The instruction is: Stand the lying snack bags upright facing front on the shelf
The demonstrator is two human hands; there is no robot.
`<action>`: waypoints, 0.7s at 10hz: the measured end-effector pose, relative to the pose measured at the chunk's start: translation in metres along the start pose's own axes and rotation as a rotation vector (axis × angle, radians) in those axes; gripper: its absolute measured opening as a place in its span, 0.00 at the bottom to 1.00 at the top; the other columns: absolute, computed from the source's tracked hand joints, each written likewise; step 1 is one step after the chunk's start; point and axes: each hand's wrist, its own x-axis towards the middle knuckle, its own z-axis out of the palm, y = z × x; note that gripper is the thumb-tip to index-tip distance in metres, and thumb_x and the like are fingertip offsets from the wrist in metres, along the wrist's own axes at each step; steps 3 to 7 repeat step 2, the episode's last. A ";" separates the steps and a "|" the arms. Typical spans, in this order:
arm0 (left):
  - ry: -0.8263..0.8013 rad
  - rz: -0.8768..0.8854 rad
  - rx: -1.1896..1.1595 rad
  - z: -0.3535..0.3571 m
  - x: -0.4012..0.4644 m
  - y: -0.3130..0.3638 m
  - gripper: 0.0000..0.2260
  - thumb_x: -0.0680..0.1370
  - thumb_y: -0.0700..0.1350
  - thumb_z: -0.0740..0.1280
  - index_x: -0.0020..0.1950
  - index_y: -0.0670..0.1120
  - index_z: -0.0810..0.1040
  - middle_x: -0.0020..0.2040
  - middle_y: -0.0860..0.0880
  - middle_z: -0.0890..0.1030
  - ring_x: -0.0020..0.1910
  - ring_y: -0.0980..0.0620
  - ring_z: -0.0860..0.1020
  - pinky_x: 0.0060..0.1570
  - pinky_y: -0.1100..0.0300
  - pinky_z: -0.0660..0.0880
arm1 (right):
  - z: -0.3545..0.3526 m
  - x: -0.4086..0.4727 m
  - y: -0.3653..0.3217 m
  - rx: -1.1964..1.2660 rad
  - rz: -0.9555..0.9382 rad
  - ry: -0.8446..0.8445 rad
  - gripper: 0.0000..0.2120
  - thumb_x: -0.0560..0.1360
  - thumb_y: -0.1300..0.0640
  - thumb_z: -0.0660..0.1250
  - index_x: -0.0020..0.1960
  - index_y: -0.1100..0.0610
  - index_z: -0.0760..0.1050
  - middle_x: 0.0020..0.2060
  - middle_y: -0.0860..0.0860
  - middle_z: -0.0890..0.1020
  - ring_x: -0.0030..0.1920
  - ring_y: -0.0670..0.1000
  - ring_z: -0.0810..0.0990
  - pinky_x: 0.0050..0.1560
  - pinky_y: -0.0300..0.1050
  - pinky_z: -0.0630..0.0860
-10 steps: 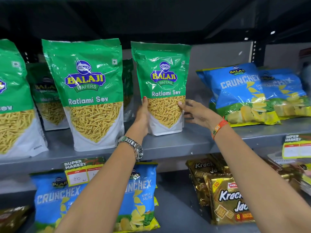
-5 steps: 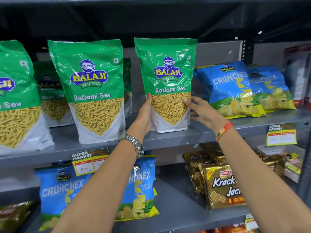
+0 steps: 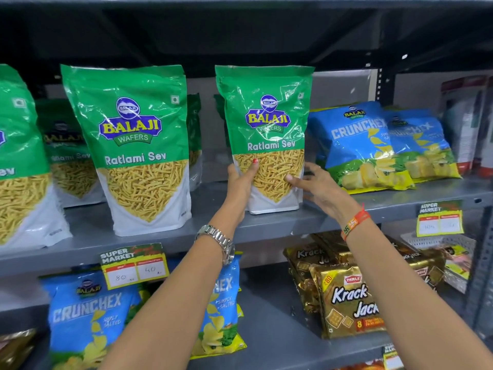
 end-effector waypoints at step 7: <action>0.095 0.017 0.012 0.004 -0.002 -0.001 0.27 0.77 0.50 0.64 0.72 0.45 0.58 0.70 0.45 0.70 0.61 0.51 0.73 0.51 0.62 0.74 | -0.002 0.009 0.009 -0.015 -0.041 0.006 0.17 0.69 0.59 0.73 0.52 0.47 0.71 0.55 0.54 0.80 0.57 0.54 0.79 0.50 0.41 0.76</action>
